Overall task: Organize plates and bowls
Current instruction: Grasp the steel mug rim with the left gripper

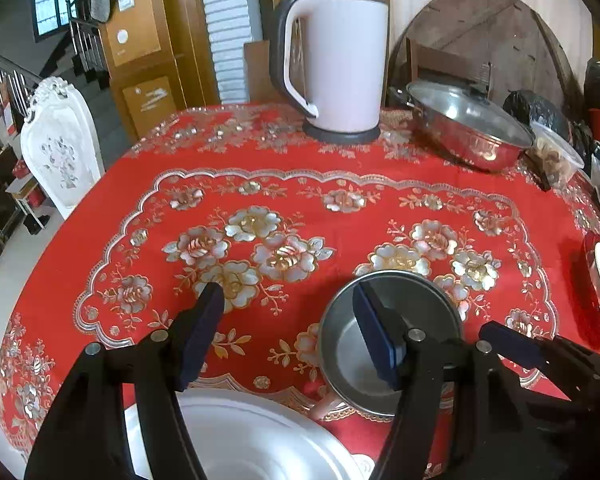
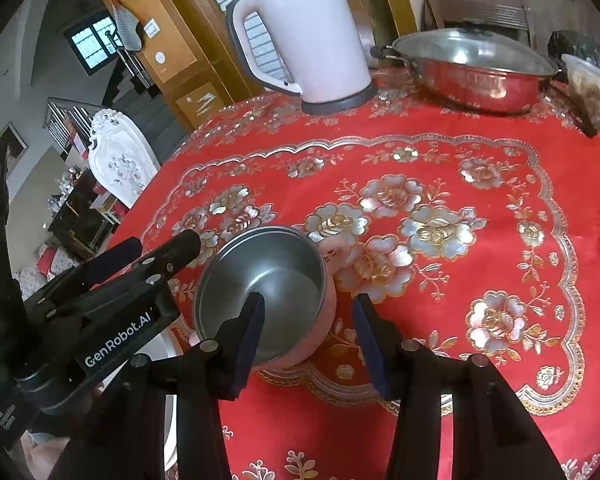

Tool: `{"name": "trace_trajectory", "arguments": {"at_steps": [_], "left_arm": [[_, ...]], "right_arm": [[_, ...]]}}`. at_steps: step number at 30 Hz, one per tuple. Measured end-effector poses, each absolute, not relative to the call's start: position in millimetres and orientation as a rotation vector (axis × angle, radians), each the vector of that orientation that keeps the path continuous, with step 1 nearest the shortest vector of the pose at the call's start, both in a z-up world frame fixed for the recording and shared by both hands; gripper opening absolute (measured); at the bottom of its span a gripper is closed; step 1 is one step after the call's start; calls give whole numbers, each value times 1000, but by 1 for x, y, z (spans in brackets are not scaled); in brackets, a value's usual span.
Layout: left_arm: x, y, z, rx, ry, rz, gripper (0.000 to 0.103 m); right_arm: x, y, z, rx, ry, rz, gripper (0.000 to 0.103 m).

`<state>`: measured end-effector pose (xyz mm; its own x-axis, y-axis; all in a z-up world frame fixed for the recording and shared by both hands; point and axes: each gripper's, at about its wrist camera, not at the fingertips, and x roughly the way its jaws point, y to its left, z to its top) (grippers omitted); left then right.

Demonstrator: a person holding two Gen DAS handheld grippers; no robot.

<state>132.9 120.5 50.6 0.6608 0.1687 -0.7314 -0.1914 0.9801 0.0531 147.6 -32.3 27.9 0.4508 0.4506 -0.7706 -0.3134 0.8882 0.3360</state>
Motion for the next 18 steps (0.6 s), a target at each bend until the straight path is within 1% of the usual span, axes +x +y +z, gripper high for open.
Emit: {"name": "trace_trajectory", "arguments": {"at_steps": [8,18], "left_arm": [[125,112,58,10,773,222,66],[127,113,58,1,783,215,66]], "right_arm": [[145,-32,29,153,1005,484,48],[144,-32,29,148,1013,480,48]]}}
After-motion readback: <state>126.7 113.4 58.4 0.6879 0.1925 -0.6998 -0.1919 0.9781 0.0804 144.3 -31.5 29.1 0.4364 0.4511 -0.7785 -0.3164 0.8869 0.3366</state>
